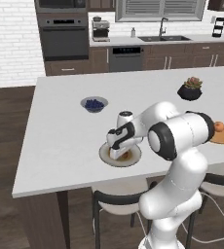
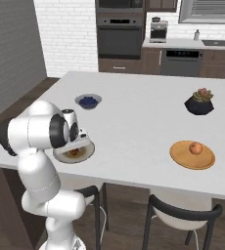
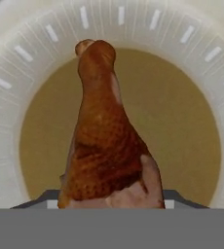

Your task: Pick the chicken drumstick and onion from their plates and place them in the bowl. Then put the bowl in the fridge.

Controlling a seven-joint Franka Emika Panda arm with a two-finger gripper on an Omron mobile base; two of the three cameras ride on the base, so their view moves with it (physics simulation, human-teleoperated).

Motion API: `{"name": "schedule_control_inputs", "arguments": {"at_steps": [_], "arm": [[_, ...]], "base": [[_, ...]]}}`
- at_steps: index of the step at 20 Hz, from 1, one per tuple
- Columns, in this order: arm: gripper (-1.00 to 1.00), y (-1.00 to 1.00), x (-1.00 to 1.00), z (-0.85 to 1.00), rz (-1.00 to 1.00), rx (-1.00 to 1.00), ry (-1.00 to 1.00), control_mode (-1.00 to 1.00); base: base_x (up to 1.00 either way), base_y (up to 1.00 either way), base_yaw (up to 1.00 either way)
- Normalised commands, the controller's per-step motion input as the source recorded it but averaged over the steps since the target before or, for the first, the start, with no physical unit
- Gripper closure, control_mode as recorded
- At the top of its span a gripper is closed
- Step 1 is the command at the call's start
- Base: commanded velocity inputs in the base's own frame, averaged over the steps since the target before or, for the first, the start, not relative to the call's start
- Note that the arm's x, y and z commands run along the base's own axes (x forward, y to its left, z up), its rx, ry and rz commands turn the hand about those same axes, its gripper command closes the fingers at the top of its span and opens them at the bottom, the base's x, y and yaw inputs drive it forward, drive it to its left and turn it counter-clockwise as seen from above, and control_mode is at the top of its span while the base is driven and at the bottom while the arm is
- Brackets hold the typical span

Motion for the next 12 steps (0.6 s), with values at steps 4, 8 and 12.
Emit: {"name": "schedule_control_inputs", "arguments": {"at_steps": [4, 8, 12], "arm": [[1.0, -0.1, -0.16, 0.7, 0.0, 0.01, 0.01, -1.0], [1.0, -0.14, -0.33, 0.98, -0.06, 0.04, 0.02, -1.0], [1.0, -0.18, -0.36, 1.0, -0.08, 0.04, 0.06, -1.0]], "base": [[0.0, 0.0, 0.0], [0.0, 0.0, 0.0], [0.0, 0.0, 0.0]]}}
